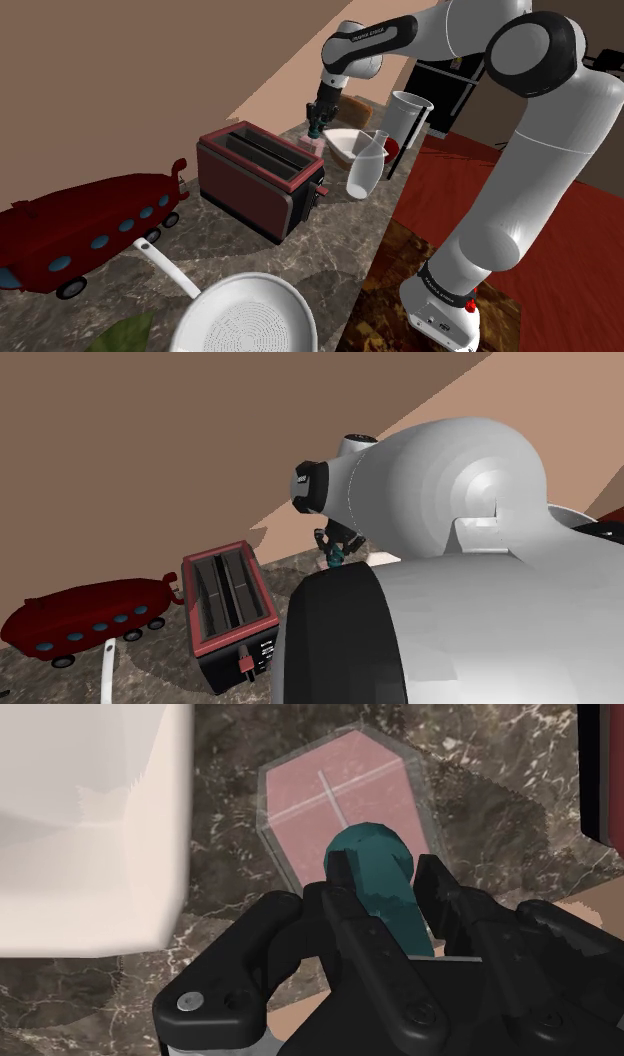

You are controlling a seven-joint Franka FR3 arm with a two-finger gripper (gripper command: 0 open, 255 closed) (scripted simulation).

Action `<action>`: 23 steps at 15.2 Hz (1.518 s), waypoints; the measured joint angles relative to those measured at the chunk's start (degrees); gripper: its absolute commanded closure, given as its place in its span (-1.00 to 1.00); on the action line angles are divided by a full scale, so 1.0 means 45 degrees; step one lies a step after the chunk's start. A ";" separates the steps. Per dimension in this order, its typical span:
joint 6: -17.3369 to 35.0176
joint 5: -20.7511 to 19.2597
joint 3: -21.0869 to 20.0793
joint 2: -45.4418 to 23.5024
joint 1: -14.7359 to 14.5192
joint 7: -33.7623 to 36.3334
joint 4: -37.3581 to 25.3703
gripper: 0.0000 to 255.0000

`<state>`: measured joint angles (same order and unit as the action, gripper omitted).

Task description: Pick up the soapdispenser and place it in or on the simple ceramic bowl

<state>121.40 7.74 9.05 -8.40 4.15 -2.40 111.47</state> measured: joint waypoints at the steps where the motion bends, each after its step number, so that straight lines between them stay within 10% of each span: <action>1: -0.0155 -0.0028 -0.0004 0.0080 -0.0014 0.0050 -0.0079 1.00; 23: -0.3724 -0.0326 0.0056 0.0803 0.0010 0.0464 -0.2955 1.00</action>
<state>104.64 6.28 9.31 -4.78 4.19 -0.31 98.17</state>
